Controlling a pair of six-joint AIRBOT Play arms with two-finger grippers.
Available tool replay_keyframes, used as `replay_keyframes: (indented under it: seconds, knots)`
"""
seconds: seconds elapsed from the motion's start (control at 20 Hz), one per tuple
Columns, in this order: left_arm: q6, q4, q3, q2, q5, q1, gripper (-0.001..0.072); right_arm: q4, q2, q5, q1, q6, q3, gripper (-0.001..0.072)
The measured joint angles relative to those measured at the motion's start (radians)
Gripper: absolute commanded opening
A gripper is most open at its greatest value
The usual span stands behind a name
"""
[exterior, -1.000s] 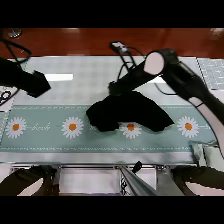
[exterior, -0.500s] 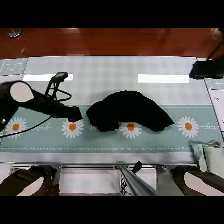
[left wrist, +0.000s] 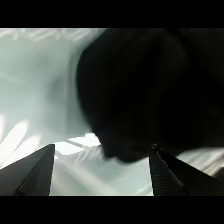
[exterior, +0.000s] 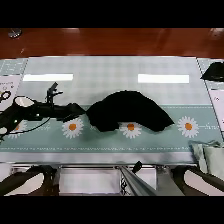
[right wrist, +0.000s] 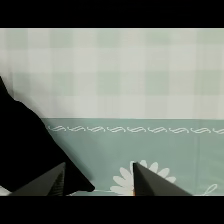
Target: Fold the shirts.
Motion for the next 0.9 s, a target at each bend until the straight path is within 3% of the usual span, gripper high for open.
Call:
replay_keyframes:
  seconds: [0.3, 0.35, 0.45, 0.5, 0.55, 0.65, 0.7, 0.85, 0.9]
  knots:
    - [0.156, -0.241, 0.005, -0.193, 0.034, -0.014, 0.0571, 0.005, 0.0, 0.001, -0.006, -0.002, 0.0, 0.0494]
    - [0.165, -0.261, 0.013, -0.217, 0.031, -0.02, 0.0532, 0.006, 0.0, 0.001, -0.006, -0.002, 0.0, 0.0494]
    - [0.179, -0.278, 0.042, -0.261, 0.049, -0.035, 0.0103, 0.006, 0.0, 0.002, -0.006, 0.002, 0.0, 0.0495]
    - [0.185, -0.283, 0.058, -0.277, 0.051, -0.042, 0.0023, 0.006, 0.0, 0.002, -0.006, 0.005, 0.0, 0.0477]
    - [0.19, -0.293, 0.077, -0.288, 0.051, -0.048, 0.0023, 0.006, 0.0, 0.002, -0.006, 0.005, 0.0, 0.0416]
    - [0.199, -0.297, 0.112, -0.303, 0.046, -0.055, 0.0022, -0.018, 0.0, 0.002, -0.006, 0.0, -0.008, 0.0412]
    - [0.202, -0.302, 0.127, -0.306, 0.034, -0.056, 0.0022, -0.047, 0.0, 0.008, -0.008, -0.006, -0.021, 0.0422]
    - [0.214, -0.301, 0.155, -0.307, -0.003, -0.059, 0.0022, -0.073, 0.0, 0.038, -0.054, -0.026, -0.13, 0.0556]
    - [0.217, -0.301, 0.16, -0.303, -0.019, -0.06, 0.0022, -0.035, 0.001, 0.044, -0.08, -0.03, -0.189, 0.0557]
